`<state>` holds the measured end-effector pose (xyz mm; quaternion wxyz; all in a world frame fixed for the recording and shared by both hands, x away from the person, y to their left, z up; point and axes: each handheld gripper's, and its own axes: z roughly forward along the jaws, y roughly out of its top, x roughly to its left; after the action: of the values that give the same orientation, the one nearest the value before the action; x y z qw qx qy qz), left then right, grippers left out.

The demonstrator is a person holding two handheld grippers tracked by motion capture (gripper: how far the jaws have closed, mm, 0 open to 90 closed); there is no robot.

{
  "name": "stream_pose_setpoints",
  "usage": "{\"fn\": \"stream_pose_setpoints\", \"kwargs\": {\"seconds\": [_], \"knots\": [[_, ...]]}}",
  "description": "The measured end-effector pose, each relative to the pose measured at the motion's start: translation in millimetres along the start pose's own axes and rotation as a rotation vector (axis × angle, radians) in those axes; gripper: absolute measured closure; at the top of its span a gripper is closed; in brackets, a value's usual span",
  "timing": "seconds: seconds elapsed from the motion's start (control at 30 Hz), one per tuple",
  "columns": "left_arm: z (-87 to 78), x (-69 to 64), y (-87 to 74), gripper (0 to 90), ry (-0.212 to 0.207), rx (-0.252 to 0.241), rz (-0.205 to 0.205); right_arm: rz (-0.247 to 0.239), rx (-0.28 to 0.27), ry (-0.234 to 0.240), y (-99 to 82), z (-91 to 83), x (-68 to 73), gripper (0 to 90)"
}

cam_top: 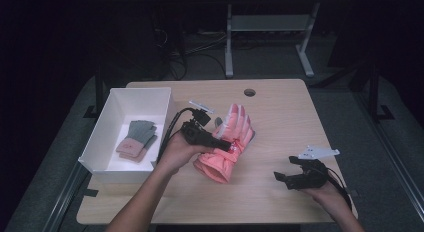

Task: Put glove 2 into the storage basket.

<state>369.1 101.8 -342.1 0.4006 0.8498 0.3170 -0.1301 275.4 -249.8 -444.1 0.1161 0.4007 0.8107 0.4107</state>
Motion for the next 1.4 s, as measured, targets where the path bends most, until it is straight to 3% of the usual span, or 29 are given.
{"fn": "stream_pose_setpoints", "kwargs": {"seconds": [0.23,0.4,0.63,0.9,1.13,1.4], "knots": [[-29.2,-2.9,10.5,58.9,0.033,-0.013,0.005,0.014,0.003,0.003,-1.1,0.8,-3.6,14.1],[-65.4,-6.2,21.6,58.9,0.074,-0.055,0.005,0.01,0.008,0.005,-2.0,2.1,-3.9,14.1],[-105.0,-3.1,21.7,58.8,0.128,-0.09,0.004,0.017,0.007,-0.002,-2.2,2.2,-6.1,14.1],[-152.6,15.1,3.9,58.8,0.216,-0.128,-0.04,0.011,0.012,-0.006,-2.9,3.6,-7.1,14.1],[-184.3,34.2,-17.3,58.7,0.27,-0.171,-0.096,0.01,0.016,-0.007,-2.8,3.6,-7.8,14.1],[-200.2,64.5,-41.8,58.7,0.341,-0.166,-0.173,0.021,0.018,-0.009,-3.4,3.5,-8.0,14.1]]}}
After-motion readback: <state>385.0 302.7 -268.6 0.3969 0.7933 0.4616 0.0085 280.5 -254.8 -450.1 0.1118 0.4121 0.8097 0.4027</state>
